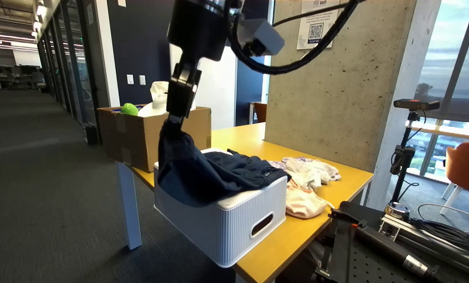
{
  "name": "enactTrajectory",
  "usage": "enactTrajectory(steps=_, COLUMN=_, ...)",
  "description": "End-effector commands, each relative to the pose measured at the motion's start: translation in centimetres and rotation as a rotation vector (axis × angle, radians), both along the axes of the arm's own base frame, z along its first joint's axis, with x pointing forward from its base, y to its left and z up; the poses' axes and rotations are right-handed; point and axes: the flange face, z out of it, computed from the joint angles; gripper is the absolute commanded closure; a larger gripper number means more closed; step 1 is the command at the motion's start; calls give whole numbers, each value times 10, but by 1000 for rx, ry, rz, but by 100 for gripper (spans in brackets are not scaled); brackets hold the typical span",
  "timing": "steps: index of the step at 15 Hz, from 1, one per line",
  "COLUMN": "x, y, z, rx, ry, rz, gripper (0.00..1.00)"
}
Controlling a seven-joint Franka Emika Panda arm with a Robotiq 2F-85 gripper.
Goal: Flip and spread the laundry on top of the laundry basket
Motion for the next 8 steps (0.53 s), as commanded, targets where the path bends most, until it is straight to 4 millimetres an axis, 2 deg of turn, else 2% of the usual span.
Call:
enactTrajectory(steps=1, x=27, y=-6, z=-26, rx=-29, ry=5, rz=7, gripper=99)
enactTrajectory(steps=2, x=31, y=-10, z=-33, rx=-35, ry=15, rz=0, gripper=91)
enactTrajectory(steps=3, x=35, y=-13, z=-39, rx=-42, ry=25, rz=-5, gripper=70)
enactTrajectory(steps=5, x=34, y=-13, z=-43, rx=-50, ry=65, rz=-31, gripper=66)
enactTrajectory(steps=8, x=13, y=-15, z=-32, rx=-97, ry=85, rz=-82, gripper=46)
